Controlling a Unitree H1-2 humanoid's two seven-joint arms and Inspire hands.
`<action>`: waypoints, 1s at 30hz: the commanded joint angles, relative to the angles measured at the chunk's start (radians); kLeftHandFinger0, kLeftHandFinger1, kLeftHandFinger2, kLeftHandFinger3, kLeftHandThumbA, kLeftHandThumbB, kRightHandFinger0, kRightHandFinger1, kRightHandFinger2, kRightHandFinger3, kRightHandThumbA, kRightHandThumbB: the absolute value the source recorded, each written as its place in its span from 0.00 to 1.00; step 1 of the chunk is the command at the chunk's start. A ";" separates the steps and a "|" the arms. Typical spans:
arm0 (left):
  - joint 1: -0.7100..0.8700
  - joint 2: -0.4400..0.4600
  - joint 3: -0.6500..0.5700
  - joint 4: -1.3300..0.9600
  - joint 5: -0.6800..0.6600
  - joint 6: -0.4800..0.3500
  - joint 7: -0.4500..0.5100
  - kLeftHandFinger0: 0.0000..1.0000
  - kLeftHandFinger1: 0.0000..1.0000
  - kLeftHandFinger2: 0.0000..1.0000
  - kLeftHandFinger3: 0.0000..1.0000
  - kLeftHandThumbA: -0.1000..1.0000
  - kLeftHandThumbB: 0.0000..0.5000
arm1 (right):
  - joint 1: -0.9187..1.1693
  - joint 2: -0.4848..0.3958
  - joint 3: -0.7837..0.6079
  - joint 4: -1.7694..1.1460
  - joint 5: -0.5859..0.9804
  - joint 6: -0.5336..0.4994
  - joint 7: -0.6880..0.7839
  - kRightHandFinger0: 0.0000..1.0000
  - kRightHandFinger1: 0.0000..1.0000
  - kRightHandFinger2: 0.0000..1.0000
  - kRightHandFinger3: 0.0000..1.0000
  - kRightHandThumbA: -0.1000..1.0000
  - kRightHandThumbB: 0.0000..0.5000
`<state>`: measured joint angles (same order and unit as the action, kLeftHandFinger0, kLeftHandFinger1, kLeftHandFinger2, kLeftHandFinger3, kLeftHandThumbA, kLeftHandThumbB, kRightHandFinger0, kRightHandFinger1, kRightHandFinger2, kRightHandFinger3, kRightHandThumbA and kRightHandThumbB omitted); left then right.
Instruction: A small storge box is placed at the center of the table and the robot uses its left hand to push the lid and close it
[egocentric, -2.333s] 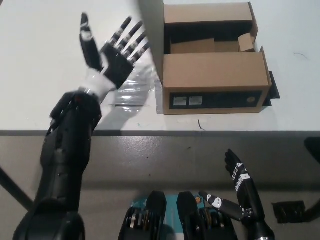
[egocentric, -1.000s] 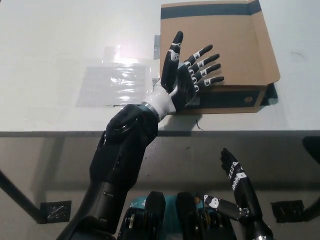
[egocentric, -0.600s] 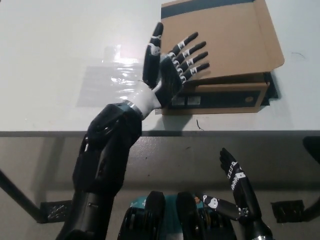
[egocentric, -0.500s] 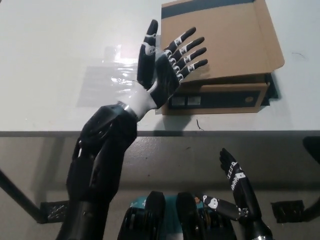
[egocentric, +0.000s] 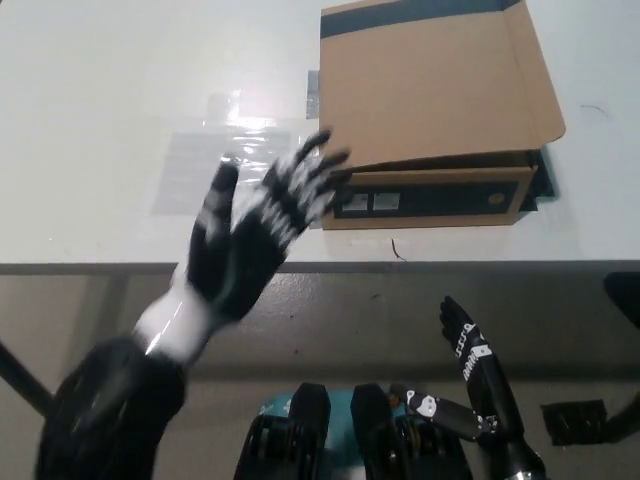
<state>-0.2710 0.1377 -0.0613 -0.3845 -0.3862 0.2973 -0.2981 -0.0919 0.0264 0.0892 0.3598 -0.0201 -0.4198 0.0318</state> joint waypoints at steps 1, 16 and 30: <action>0.147 0.088 -0.047 -0.079 0.314 -0.325 -0.022 1.00 1.00 1.00 1.00 1.00 0.70 | 0.004 0.008 0.000 -0.100 0.025 -0.050 0.016 1.00 1.00 1.00 1.00 1.00 0.65; 0.220 0.124 -0.065 0.291 0.464 -0.518 0.065 1.00 1.00 1.00 1.00 1.00 0.78 | 0.048 -0.026 -0.019 -0.097 -0.014 -0.050 -0.032 1.00 1.00 1.00 1.00 1.00 0.76; 0.173 0.098 -0.078 0.477 0.461 -0.582 0.046 1.00 1.00 1.00 1.00 1.00 0.62 | 0.089 -0.026 -0.035 -0.085 0.010 -0.050 -0.027 1.00 1.00 1.00 1.00 1.00 0.72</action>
<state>-0.0687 0.2325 -0.1381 0.0789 0.0311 -0.1726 -0.2797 0.0033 0.0012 0.0662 0.3084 -0.0223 -0.4202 0.0135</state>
